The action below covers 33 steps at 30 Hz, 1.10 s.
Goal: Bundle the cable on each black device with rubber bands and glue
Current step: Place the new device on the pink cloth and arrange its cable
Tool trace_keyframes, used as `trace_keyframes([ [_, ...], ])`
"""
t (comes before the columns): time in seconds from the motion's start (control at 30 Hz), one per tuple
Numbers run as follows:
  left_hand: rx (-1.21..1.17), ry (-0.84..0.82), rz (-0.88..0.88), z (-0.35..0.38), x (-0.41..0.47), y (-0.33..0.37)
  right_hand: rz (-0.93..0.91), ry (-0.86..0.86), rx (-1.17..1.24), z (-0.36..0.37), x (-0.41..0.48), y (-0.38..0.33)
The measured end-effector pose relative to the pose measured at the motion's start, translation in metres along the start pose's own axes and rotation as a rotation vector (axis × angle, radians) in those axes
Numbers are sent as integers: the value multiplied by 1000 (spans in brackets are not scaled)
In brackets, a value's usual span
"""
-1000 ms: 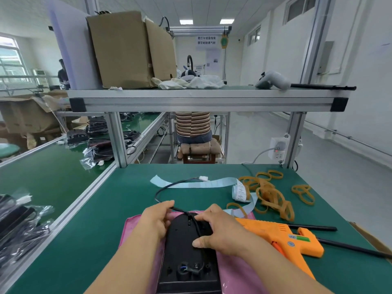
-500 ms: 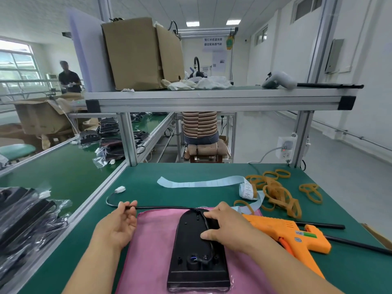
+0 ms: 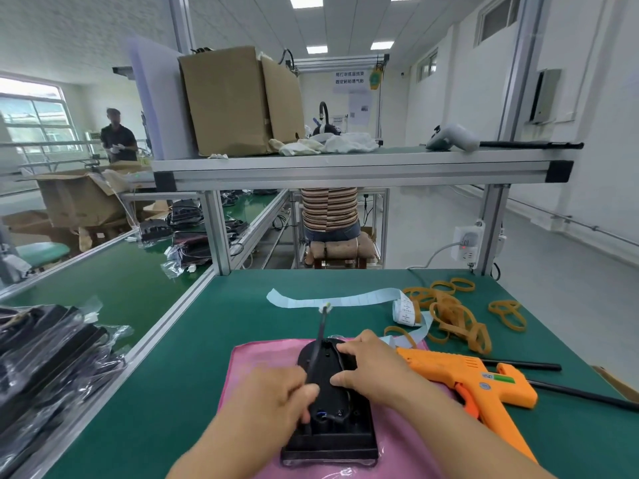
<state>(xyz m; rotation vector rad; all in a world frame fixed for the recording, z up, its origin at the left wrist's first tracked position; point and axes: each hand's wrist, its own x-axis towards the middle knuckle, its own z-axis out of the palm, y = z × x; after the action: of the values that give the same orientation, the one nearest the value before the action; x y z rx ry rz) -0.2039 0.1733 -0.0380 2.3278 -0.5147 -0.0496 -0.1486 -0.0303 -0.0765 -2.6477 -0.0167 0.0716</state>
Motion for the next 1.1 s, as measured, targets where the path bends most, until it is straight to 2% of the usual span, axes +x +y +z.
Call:
trace_keyframes([
  [0.13, 102, -70, 18, 12, 1, 11, -6, -5, -23, 0, 1, -2],
  [0.3, 203, -308, 56, 10, 1, 13, -9, 10, 40, -2, -2, -1],
  [0.53, 169, -296, -77, 24, 11, 11, -48, -32, 8, -26, -25, -1],
  [0.63, 196, -280, -110, 25, 13, 14, -87, -325, -34, -56, -41, 1],
  [0.7, 249, -286, -114, 25, 14, 19, -116, -519, 117, -70, -49, 0],
  [0.73, 285, -299, -103, 25, 15, 22, -123, -546, 239, -71, -51, -1],
  [0.8, 352, -343, -74, 26, 18, 29, -103, -484, 410, -64, -53, -5],
  [0.9, 396, -403, -49, 22, 22, 34, -67, -338, 533, -46, -52, -6],
  [1.0, 192, -346, -28, 13, 30, 23, -4, -308, 581, -43, -51, 0],
  [1.1, 76, -333, 94, 15, 35, 8, 54, -333, 594, -45, -50, 6],
])
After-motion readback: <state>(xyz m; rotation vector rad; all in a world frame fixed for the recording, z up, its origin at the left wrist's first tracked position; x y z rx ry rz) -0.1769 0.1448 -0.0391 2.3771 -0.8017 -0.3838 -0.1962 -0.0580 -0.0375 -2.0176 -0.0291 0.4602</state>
